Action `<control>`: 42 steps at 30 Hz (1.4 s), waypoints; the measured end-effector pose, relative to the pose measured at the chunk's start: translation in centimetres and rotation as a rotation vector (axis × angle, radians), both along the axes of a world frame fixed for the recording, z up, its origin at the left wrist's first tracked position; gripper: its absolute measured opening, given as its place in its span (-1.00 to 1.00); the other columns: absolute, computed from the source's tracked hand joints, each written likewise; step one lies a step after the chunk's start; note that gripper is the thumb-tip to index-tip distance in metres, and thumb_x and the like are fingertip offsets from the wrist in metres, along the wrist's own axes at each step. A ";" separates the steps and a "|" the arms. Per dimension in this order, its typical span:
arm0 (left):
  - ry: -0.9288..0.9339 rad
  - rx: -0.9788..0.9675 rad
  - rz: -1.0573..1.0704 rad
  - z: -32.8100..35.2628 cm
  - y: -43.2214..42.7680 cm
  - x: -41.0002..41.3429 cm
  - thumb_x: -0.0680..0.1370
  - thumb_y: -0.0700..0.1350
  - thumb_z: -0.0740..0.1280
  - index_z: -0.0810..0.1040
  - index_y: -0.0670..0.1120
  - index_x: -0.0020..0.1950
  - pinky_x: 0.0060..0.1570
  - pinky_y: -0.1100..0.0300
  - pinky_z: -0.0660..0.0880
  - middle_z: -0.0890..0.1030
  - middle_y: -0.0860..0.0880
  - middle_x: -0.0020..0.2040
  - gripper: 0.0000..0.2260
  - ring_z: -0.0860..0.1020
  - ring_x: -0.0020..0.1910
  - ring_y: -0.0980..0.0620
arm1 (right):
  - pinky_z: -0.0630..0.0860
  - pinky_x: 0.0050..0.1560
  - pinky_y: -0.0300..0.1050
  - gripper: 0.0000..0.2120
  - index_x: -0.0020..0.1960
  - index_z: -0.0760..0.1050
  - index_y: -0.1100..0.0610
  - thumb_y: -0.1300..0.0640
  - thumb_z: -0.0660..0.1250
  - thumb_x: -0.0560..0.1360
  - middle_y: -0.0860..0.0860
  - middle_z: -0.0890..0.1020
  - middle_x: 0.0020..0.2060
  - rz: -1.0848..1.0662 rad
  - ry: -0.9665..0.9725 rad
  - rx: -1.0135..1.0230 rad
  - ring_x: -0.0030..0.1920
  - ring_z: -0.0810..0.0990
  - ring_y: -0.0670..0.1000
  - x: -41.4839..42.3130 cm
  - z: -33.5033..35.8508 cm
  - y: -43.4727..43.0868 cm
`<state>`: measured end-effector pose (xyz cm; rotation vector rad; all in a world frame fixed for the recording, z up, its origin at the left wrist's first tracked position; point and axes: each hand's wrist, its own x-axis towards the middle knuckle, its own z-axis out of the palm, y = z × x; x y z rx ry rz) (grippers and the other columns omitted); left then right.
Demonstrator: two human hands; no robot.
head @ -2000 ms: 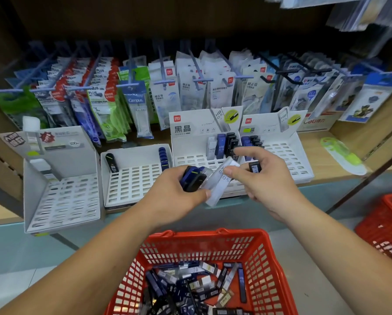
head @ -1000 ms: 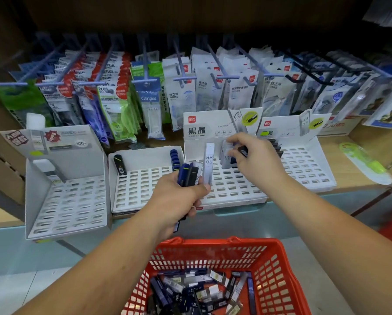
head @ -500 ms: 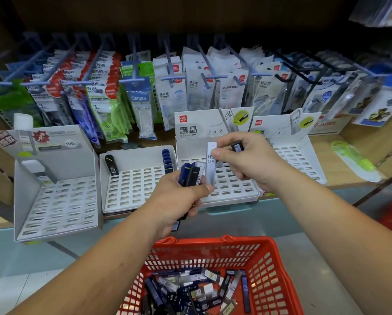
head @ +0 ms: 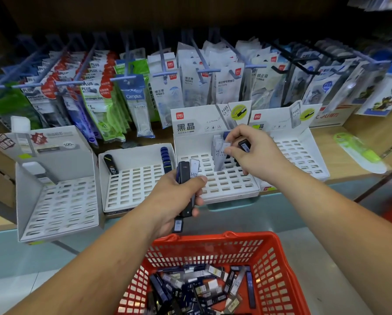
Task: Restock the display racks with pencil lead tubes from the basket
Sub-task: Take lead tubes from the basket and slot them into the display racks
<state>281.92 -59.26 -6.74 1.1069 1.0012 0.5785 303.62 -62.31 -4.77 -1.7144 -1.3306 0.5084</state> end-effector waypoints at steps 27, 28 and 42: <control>0.001 -0.013 -0.051 -0.2 0.0 -0.5 0.50 -0.11 0.57 0.63 -0.07 0.18 -0.35 0.15 0.50 0.67 -0.05 -0.15 -0.71 0.58 -0.25 0.04 | 0.49 -0.13 -0.18 -0.81 -0.06 0.55 -0.06 0.21 0.48 0.53 -0.11 0.61 -0.19 0.048 -0.117 -0.007 -0.22 0.56 -0.13 0.3 -0.7 0.4; -0.001 -0.017 -0.049 -0.2 -0.1 -0.5 0.49 -0.12 0.57 0.64 -0.07 0.17 -0.34 0.15 0.51 0.68 -0.04 -0.15 -0.72 0.58 -0.25 0.04 | 0.52 -0.11 -0.13 -0.80 -0.06 0.55 -0.07 0.20 0.49 0.53 -0.12 0.61 -0.18 0.042 -0.137 -0.031 -0.18 0.57 -0.08 0.3 -1.0 0.3; -0.052 -0.024 -0.052 0.8 -0.3 -0.7 0.46 -0.24 0.58 0.57 -0.18 0.12 -0.42 0.16 0.46 0.63 -0.14 -0.18 -0.70 0.57 -0.28 0.00 | 0.53 -0.36 -0.20 -0.86 0.07 0.65 -0.02 0.00 0.49 0.53 -0.08 0.66 -0.16 -0.017 0.022 -0.132 -0.31 0.59 -0.09 -5.0 3.4 -1.4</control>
